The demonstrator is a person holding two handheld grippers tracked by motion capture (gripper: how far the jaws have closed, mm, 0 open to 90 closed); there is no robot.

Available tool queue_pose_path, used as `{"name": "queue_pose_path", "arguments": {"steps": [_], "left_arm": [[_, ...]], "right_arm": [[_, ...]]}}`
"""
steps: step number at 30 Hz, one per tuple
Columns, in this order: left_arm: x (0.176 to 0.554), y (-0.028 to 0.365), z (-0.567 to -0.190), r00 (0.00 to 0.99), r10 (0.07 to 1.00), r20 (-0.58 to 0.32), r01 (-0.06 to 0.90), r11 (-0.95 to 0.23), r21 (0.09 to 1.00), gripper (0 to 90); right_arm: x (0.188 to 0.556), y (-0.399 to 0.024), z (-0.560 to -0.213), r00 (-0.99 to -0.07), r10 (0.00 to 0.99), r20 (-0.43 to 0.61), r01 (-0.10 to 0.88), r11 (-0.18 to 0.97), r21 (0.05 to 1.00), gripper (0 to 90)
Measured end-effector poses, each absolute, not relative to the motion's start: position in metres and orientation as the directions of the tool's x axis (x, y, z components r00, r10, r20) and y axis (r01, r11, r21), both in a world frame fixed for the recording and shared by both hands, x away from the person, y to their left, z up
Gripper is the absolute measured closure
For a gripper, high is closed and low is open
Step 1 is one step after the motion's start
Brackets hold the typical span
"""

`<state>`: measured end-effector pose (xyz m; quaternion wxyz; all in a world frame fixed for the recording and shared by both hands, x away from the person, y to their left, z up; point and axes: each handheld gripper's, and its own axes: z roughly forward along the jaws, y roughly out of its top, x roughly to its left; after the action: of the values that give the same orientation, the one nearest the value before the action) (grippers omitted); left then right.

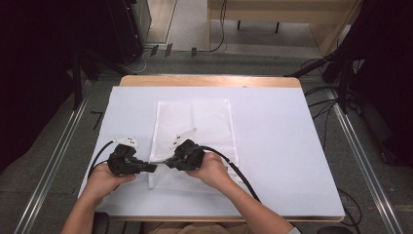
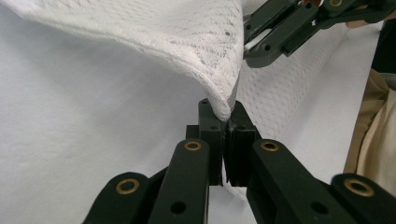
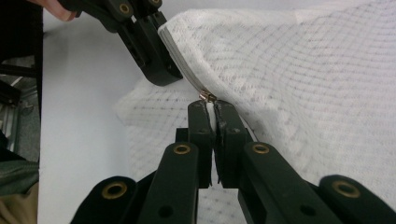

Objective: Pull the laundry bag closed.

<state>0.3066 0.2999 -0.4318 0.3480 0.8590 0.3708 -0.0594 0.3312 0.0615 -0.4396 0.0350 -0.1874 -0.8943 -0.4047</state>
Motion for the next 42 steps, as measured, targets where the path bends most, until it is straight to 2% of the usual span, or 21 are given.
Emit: {"name": "queue_pose_path", "arguments": {"steps": [7, 11, 18, 42], "left_arm": [[0.306, 0.302, -0.432, 0.716, 0.597, -0.362, 0.679, -0.474, 0.560, 88.4], [0.307, 0.302, -0.432, 0.717, 0.593, -0.366, 0.677, -0.467, 0.569, 88.3], [0.307, 0.300, -0.433, 0.723, 0.583, -0.370, 0.673, -0.473, 0.568, 88.2], [0.306, 0.303, -0.433, 0.710, 0.585, -0.392, 0.688, -0.458, 0.563, 88.2]], "right_arm": [[0.333, 0.049, -0.441, -0.920, 0.327, 0.216, 0.379, 0.601, 0.704, 88.4], [0.336, 0.041, -0.441, -0.908, 0.335, 0.252, 0.411, 0.586, 0.699, 88.3], [0.326, 0.035, -0.437, -0.918, 0.325, 0.226, 0.384, 0.592, 0.709, 88.3], [0.335, 0.017, -0.442, -0.903, 0.353, 0.244, 0.415, 0.573, 0.706, 88.3]]}}
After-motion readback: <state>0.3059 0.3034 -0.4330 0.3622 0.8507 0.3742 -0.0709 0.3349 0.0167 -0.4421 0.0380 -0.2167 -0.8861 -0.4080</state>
